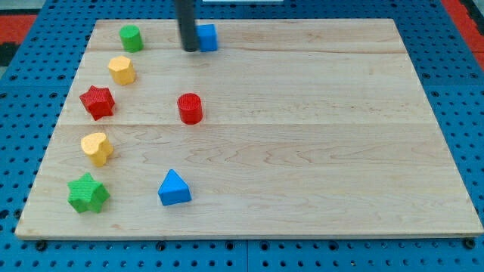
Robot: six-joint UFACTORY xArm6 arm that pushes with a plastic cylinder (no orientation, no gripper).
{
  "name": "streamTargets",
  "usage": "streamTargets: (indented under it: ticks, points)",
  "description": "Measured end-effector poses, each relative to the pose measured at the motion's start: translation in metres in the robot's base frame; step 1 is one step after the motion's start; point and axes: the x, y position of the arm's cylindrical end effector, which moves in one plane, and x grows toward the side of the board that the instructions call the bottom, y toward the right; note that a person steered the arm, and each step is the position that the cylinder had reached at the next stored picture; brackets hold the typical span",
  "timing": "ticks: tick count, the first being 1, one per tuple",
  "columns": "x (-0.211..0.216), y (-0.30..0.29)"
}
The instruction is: Slide the blue cube diagonally to the top right side of the red circle
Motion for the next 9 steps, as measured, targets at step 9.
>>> streamTargets:
  ticks: [9]
  points:
    - [-0.050, 0.165]
